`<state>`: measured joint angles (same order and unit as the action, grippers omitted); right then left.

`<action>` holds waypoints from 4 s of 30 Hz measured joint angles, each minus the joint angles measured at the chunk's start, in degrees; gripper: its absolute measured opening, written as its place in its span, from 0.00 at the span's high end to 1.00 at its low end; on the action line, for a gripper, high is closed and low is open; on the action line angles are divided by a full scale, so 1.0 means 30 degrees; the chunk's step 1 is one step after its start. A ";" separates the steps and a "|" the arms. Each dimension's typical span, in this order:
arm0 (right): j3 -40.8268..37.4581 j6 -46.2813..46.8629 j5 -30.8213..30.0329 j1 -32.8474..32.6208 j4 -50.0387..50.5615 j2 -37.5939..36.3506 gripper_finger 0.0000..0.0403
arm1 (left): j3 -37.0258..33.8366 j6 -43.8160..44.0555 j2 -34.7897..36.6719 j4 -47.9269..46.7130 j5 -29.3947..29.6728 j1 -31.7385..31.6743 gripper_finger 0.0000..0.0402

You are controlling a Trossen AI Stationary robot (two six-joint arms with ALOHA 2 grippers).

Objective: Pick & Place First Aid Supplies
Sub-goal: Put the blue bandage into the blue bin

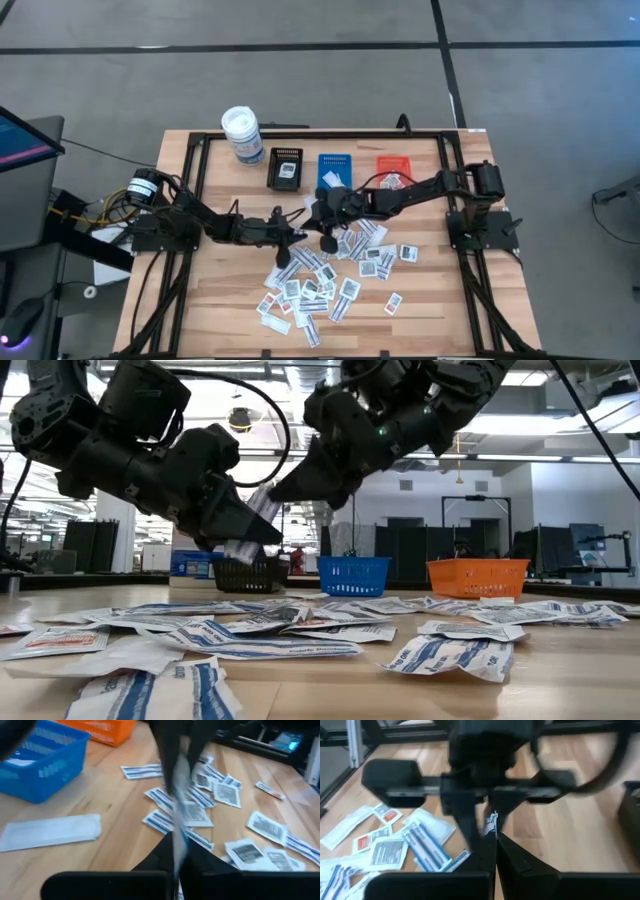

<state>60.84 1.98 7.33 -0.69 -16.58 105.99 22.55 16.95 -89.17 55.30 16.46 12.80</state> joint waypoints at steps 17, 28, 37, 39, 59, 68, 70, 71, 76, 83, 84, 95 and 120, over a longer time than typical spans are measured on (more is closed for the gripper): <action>-0.0007 -0.1360 -0.7820 0.0260 0.5590 -0.5018 1.00 | 0.0000 0.0022 0.0000 0.0018 -0.0230 -0.0007 0.98; -0.0022 -0.0169 -0.6538 0.4929 0.8997 -0.3251 1.00 | 0.0000 0.0626 0.0000 0.0100 -0.0223 -0.0007 0.98; -0.0015 -0.0147 -0.2002 0.7574 0.8612 -0.2584 1.00 | 0.0000 0.0656 0.0000 0.0163 -0.0222 -0.0007 0.98; -0.0015 -0.0268 -0.1425 0.7865 0.8870 -0.2786 1.00 | 0.0000 0.0656 0.0000 0.0163 -0.0223 -0.0007 0.98; -0.0011 -0.4852 0.2929 0.8290 0.9768 -0.3103 1.00 | 0.0000 0.0583 0.0000 0.0156 -0.0222 -0.0007 0.98; -0.0007 -0.4860 0.2449 0.8167 0.9121 -0.2070 0.96 | 0.0000 0.0343 0.0000 0.0149 -0.0216 -0.0007 0.97; -0.0007 -0.4861 0.1414 0.8084 0.9080 -0.2227 0.93 | 0.0000 0.0336 0.0000 0.0156 -0.0216 -0.0008 0.97; 0.0033 -0.4867 0.0768 0.8047 0.9006 -0.2285 0.91 | 0.0000 0.0330 0.0000 0.0149 -0.0216 -0.0015 0.97; 0.0649 -0.4860 -0.0427 0.7974 0.9686 -0.2307 0.81 | 0.0000 0.0300 0.0000 0.0149 -0.0216 -0.0009 0.98; 0.2445 -0.4852 -0.0472 0.6562 1.2125 -0.2343 0.70 | 0.0000 0.0299 0.0000 0.0124 -0.0072 -0.0015 0.98; 0.2728 -0.4852 -0.0472 0.6181 1.2712 -0.2343 0.69 | 0.0000 0.0299 0.0000 0.0112 -0.0070 -0.0011 0.98; 0.6715 -0.2347 -0.0480 0.1610 2.3626 -0.2825 0.68 | 0.0000 0.0357 -0.0007 0.0069 -0.0070 -0.0007 0.98; -0.1107 0.7009 -0.5351 0.1207 0.4286 0.1000 0.69 | -0.0007 0.0503 -0.0007 0.0360 -0.0070 -0.0007 0.98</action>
<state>57.52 23.00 -8.72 2.94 -3.72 108.99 22.52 18.46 -89.19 56.38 16.25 12.78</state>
